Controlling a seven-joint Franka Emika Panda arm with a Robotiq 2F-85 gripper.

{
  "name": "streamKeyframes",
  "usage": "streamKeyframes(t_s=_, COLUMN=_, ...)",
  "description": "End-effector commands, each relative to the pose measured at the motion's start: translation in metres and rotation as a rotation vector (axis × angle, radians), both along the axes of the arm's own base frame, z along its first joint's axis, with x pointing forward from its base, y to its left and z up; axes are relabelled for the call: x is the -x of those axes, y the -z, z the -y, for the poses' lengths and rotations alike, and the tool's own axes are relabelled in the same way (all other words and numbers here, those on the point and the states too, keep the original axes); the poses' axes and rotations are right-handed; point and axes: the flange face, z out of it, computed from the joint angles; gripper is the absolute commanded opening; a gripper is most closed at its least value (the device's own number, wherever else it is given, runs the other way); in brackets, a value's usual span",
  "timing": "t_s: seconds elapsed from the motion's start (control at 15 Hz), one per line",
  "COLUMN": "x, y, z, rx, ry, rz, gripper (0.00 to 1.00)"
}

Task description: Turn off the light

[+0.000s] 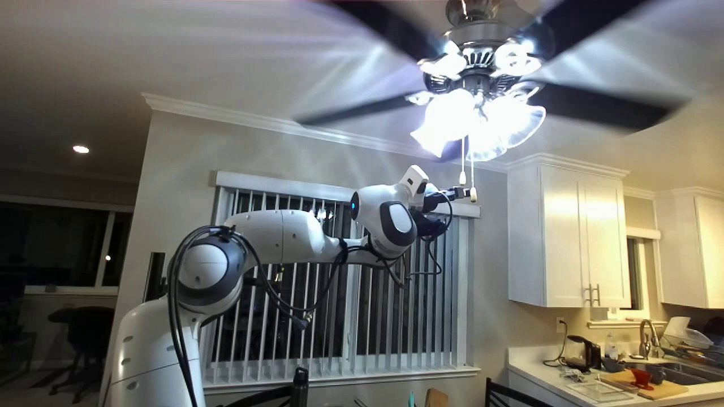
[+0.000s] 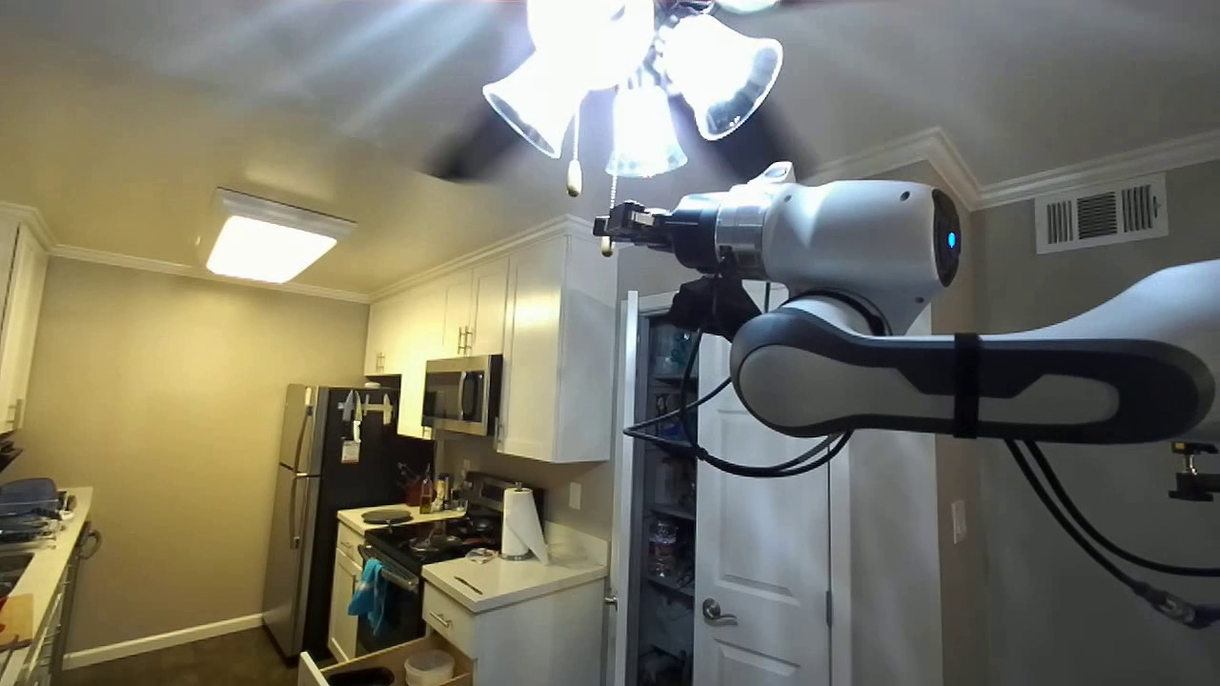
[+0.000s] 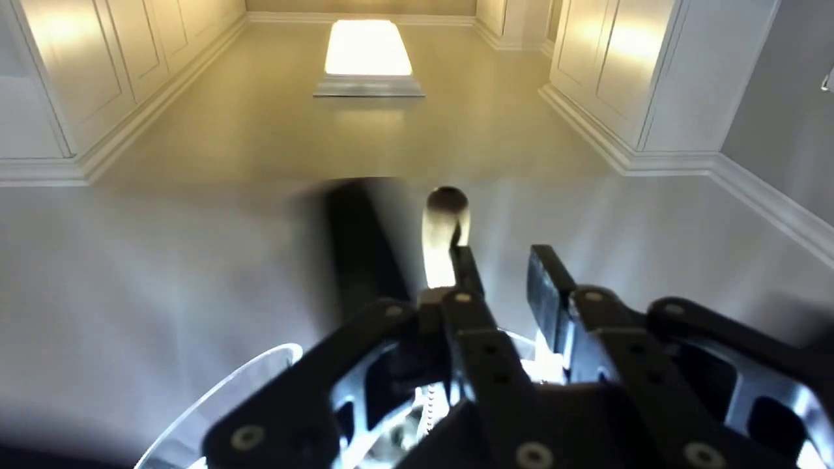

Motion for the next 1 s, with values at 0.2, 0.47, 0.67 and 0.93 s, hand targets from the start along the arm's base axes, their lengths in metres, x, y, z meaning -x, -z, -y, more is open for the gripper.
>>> streamKeyframes(t_s=0.2, x=-0.007, y=0.004, z=0.0, rx=0.069, ry=0.04, rz=0.004, gripper=0.0)
streamKeyframes(t_s=0.47, x=-0.015, y=0.011, z=0.006, rx=0.102, ry=0.072, rz=-0.014, gripper=0.0)
streamKeyframes(t_s=0.67, x=-0.021, y=0.015, z=0.012, rx=0.124, ry=0.105, rz=-0.035, gripper=0.0)
streamKeyframes(t_s=0.93, x=-0.025, y=0.016, z=0.015, rx=0.133, ry=0.128, rz=-0.066, gripper=0.32)
